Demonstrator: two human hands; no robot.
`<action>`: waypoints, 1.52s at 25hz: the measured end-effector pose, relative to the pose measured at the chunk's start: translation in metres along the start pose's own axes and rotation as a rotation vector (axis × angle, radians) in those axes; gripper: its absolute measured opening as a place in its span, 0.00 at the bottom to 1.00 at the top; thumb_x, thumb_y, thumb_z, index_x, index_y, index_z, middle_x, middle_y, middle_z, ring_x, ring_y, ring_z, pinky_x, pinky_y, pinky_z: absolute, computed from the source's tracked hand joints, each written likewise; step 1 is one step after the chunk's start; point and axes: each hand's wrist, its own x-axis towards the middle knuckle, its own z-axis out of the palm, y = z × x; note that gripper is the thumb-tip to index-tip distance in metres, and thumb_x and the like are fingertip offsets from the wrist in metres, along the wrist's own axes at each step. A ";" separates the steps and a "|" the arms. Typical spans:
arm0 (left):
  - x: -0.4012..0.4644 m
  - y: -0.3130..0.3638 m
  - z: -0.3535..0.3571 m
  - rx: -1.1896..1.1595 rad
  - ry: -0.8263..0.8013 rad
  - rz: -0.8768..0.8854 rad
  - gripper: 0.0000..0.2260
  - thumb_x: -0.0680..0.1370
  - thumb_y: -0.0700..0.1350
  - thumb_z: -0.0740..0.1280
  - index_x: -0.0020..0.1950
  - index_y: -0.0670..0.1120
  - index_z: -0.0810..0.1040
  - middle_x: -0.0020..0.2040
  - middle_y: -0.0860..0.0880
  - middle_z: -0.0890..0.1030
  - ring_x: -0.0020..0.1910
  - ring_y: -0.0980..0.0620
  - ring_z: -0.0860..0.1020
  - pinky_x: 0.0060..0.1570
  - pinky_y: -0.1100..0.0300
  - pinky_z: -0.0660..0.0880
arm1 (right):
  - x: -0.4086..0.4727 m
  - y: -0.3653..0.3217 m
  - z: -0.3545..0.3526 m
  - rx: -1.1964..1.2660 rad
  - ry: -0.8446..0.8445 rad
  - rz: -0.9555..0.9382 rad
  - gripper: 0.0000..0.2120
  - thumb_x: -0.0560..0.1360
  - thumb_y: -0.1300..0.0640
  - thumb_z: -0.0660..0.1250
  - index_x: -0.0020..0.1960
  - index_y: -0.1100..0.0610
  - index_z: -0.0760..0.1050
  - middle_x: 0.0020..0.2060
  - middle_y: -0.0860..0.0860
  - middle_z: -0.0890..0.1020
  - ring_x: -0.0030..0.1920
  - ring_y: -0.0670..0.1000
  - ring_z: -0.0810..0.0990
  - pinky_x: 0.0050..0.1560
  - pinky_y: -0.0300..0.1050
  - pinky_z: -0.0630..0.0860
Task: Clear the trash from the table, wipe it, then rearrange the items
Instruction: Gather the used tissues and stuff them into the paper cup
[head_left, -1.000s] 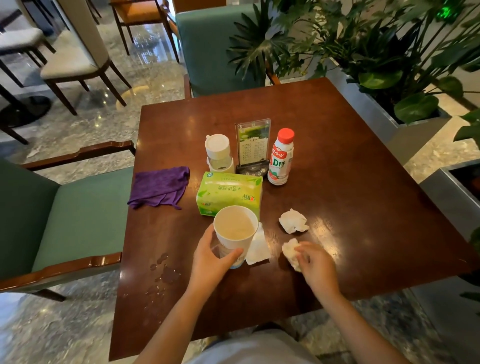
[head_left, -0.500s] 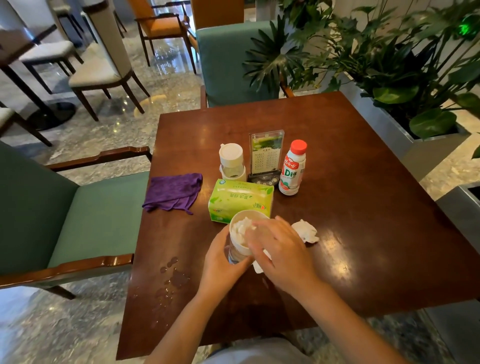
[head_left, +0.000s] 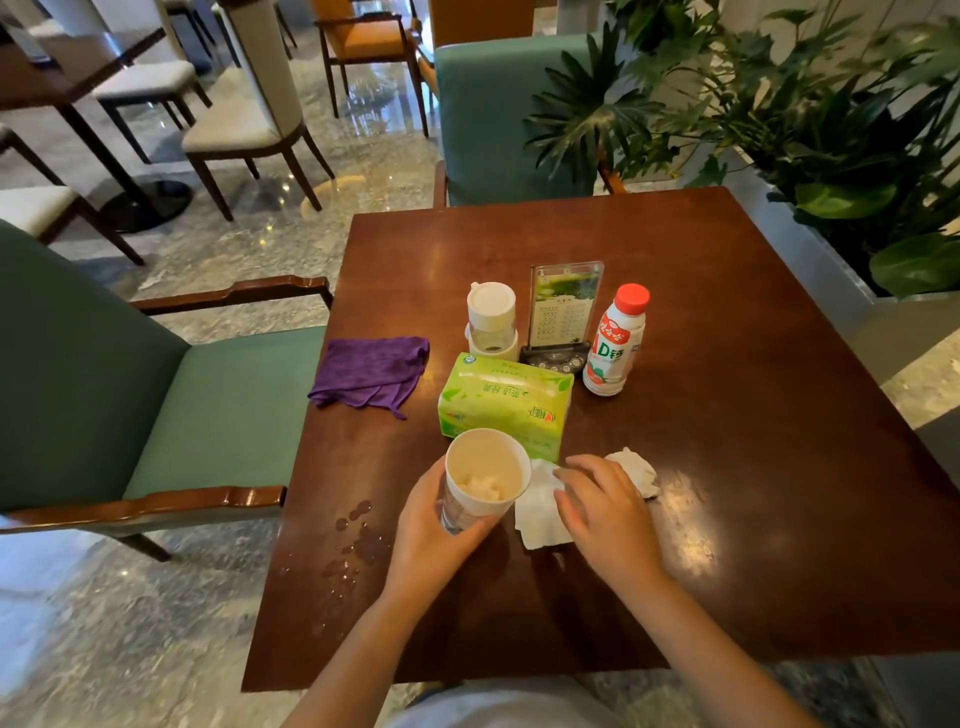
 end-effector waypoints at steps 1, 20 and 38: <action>-0.001 -0.002 -0.003 0.005 0.007 -0.014 0.33 0.65 0.43 0.79 0.58 0.71 0.68 0.56 0.77 0.72 0.57 0.69 0.74 0.51 0.75 0.71 | -0.001 0.008 0.010 -0.062 -0.123 0.066 0.14 0.73 0.56 0.67 0.58 0.57 0.78 0.58 0.55 0.78 0.59 0.56 0.75 0.56 0.54 0.75; 0.000 -0.010 -0.014 0.012 0.009 -0.026 0.32 0.66 0.42 0.78 0.59 0.67 0.66 0.55 0.73 0.74 0.57 0.75 0.70 0.50 0.79 0.69 | 0.014 -0.003 0.007 0.336 -0.086 0.268 0.11 0.73 0.69 0.66 0.52 0.59 0.81 0.50 0.53 0.81 0.52 0.54 0.78 0.56 0.38 0.71; 0.002 0.005 0.005 0.024 -0.089 0.146 0.29 0.69 0.50 0.76 0.67 0.61 0.68 0.62 0.58 0.76 0.62 0.57 0.75 0.59 0.49 0.75 | 0.003 -0.063 -0.029 0.112 -0.157 -0.226 0.21 0.79 0.42 0.50 0.64 0.50 0.72 0.61 0.49 0.77 0.65 0.47 0.71 0.71 0.51 0.59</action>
